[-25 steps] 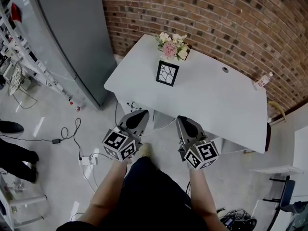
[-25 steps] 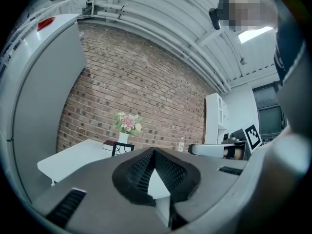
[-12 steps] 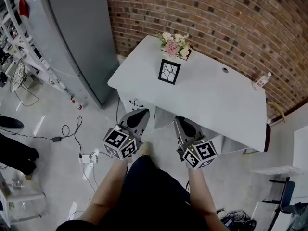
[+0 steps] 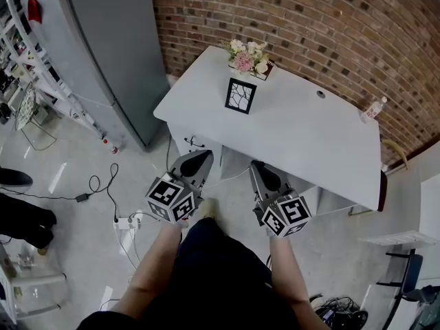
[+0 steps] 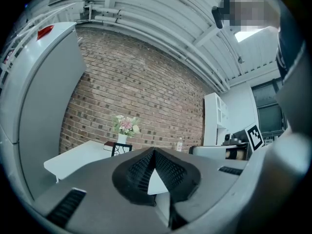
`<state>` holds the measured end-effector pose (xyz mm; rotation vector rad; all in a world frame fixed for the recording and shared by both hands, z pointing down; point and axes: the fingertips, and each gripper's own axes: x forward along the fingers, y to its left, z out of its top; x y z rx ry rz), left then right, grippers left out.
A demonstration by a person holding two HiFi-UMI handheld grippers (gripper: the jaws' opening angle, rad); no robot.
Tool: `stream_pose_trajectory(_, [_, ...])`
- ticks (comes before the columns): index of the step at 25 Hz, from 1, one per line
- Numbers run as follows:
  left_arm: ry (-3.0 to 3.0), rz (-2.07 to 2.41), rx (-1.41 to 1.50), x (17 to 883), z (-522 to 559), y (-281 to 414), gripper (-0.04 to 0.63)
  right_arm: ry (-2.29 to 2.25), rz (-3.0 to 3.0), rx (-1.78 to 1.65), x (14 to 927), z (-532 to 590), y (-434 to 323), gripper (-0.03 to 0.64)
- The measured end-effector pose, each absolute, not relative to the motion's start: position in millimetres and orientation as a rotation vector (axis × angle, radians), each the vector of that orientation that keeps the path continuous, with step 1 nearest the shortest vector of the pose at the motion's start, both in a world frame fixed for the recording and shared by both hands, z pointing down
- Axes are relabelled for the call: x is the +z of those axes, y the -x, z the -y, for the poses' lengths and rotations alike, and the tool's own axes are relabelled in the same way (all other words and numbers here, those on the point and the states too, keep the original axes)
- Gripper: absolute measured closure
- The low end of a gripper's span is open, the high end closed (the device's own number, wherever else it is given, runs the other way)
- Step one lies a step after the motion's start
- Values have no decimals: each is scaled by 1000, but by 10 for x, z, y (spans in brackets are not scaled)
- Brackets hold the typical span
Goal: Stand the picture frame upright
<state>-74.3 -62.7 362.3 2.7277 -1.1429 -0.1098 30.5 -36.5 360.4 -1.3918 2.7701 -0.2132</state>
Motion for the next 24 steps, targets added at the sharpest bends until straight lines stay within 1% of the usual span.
stream_pose_trajectory(24, [-2731,1122,-78,3663,679,509,595,1401,-2750,-252,3683,395,-527,614])
